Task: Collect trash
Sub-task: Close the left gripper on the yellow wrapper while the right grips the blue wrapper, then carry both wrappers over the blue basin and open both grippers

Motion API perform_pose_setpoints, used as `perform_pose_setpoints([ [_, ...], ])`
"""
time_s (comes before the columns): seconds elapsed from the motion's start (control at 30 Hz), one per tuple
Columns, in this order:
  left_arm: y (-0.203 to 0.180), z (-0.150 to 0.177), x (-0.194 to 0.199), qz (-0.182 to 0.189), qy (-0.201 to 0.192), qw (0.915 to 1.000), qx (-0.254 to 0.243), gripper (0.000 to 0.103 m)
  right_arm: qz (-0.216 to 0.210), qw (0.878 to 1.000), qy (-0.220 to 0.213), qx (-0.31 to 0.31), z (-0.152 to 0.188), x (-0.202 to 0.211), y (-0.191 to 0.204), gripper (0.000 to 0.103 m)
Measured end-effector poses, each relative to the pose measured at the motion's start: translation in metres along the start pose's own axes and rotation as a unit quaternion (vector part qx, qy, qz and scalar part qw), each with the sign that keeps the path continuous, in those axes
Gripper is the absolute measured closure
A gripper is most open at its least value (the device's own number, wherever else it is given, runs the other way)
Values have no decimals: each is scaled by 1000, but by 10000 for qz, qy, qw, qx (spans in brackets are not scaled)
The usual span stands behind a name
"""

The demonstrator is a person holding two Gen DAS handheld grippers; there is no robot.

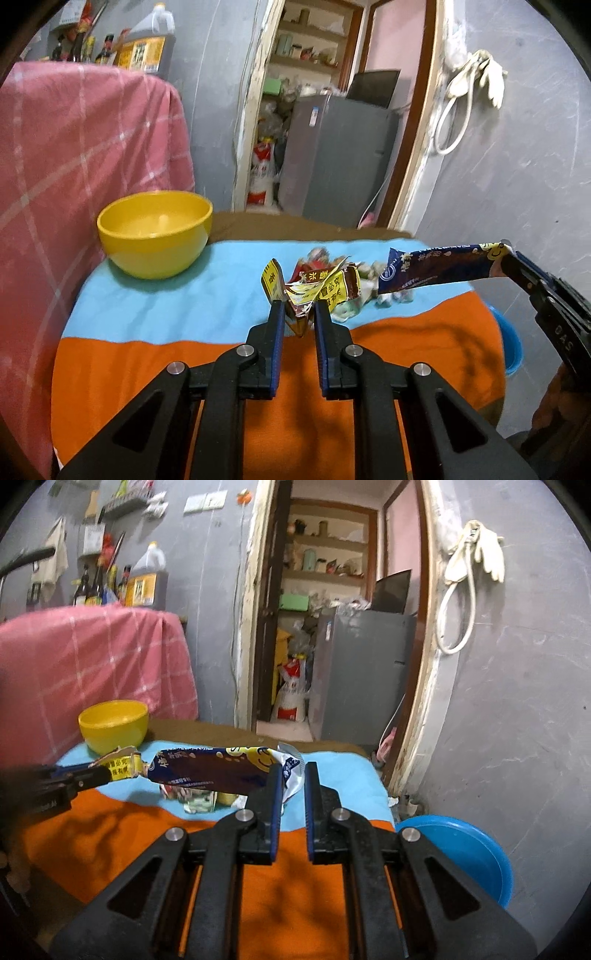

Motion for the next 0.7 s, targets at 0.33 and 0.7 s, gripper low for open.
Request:
perform_pose_setpoints([
  [0.33, -53, -32, 27, 716, -845, 9936, -224, 90, 599, 9934, -830, -521, -17, 42, -36, 89],
  [0.7, -189, -38, 3, 1765, -792, 9785, -711, 90, 2021, 9716, -997, -724, -5, 87, -141, 89],
])
Point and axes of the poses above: each gripper's, at about its wrist camera, not at the fingertips, and x roughly against the way its jaws point, y to its left, z to its underside, the point moved 9 cm from there along -x, roughly the way its jaws point, and after that the axes turned 10 degrees about x, right-handed, at the moved point
